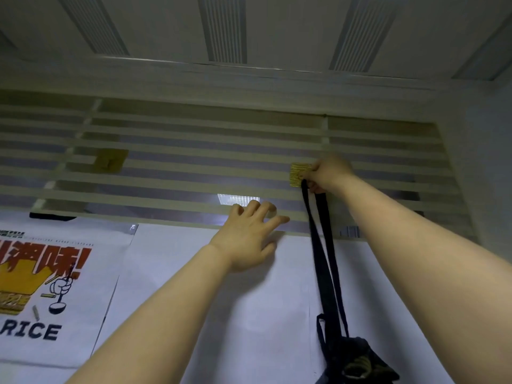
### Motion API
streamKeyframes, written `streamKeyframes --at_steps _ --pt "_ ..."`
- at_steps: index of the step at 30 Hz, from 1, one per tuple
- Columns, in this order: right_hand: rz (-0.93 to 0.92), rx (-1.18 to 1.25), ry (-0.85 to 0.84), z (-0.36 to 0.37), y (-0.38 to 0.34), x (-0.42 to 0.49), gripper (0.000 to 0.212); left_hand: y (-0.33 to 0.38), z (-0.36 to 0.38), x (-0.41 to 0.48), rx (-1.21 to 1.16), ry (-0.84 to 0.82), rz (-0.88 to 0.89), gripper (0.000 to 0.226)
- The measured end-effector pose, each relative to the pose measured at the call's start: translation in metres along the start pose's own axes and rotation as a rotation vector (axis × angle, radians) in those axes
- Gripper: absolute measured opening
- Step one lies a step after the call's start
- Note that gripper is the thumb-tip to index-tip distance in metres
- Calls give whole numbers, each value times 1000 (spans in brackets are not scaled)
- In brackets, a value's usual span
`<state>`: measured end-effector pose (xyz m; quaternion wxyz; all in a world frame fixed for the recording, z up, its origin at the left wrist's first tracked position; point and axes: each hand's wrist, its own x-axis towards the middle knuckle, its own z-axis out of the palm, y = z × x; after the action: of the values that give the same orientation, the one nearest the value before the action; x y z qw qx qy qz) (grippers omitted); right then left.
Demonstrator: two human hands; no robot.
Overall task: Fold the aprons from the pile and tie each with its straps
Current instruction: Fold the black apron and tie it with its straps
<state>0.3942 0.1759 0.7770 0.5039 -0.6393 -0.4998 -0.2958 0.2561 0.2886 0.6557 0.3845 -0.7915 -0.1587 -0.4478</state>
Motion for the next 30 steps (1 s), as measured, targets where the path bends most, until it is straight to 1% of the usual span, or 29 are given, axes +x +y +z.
streamKeyframes --at_steps 2,3,6,9,15,16,17,19,20,22,24,25,26,29,30 --pt "75 98 -16 -1 7 -4 21 1 0 -2 2 -7 -3 60" --pt "77 106 -12 -1 9 -7 19 2 0 -2 7 -17 -9 57" --pt "12 57 48 3 17 -16 22 6 -1 -3 18 -40 -31 54" --pt "-19 21 41 7 21 -26 23 11 -2 -4 35 -53 -55 54" --pt "-91 -245 27 11 27 -56 12 27 -2 -10 65 -96 -137 57" --pt "-103 -245 24 12 30 -63 17 30 0 -12 84 -90 -153 57" --pt "-131 -221 24 13 33 -71 28 32 2 -15 121 -67 -159 56" --pt "-188 -161 22 15 40 -90 47 39 7 -22 213 33 -181 52" --pt "-212 -170 23 15 43 -100 51 41 12 -27 245 68 -202 50" --pt "-281 -293 47 18 53 -121 50 46 22 -42 238 68 -263 52" --pt "-412 -418 95 24 68 -144 50 54 31 -59 171 77 -314 56" --pt "-458 -444 94 29 79 -154 52 59 35 -69 135 82 -338 55" --pt "-468 -451 93 34 91 -164 53 63 38 -78 105 79 -360 52" --pt "-389 -484 41 45 126 -193 51 71 43 -103 88 65 -359 43" --pt "-382 -508 23 47 135 -203 53 73 45 -110 85 61 -353 44"
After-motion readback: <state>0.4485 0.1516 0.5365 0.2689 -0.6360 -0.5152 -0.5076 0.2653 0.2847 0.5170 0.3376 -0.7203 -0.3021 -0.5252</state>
